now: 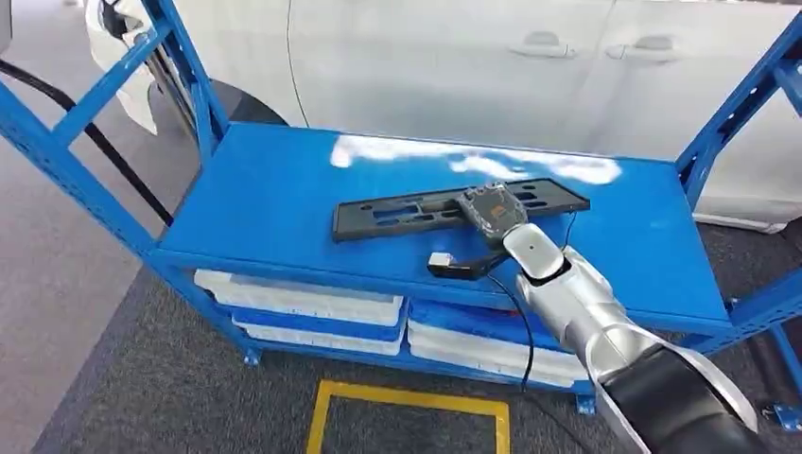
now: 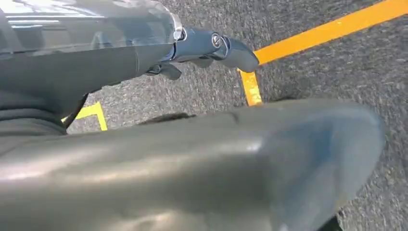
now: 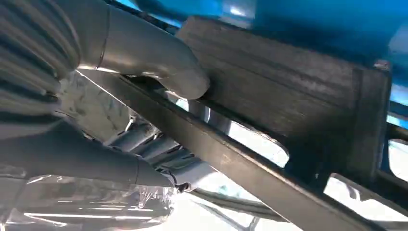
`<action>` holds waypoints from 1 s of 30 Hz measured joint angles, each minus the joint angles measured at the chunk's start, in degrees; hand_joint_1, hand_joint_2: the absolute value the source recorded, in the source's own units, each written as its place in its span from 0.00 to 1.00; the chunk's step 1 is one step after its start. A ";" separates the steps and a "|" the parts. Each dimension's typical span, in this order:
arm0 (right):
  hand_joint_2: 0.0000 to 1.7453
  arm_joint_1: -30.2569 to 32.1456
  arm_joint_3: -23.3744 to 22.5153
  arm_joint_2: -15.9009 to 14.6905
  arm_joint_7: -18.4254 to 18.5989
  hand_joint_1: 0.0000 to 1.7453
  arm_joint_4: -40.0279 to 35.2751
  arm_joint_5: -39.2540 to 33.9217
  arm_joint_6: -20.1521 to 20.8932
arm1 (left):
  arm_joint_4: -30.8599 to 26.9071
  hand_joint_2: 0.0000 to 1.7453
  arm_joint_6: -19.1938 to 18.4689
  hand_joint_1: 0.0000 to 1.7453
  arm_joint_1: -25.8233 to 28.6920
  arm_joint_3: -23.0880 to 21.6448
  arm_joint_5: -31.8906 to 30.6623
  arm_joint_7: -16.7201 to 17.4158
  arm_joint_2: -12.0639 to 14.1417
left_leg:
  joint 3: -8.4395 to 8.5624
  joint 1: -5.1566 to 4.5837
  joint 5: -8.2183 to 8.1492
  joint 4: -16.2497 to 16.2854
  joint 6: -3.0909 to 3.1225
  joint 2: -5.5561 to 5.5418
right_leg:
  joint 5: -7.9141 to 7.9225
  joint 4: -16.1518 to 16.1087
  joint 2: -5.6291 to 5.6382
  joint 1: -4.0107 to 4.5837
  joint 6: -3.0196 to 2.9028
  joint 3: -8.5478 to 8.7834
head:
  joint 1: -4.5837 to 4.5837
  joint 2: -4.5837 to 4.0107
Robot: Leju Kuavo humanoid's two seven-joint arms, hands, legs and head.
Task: Take the parts from the cabinet and place them on the table.
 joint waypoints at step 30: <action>1.00 3.34 -10.69 0.26 -26.16 1.00 -43.13 -87.74 32.93 | 0.00 1.00 6.41 0.00 -0.21 -0.37 -1.09 -3.17 -0.39 | 1.23 0.06 1.16 -2.55 -0.04 -0.01 | -0.50 0.58 0.03 -0.37 0.22 -0.20 | 0.00 0.00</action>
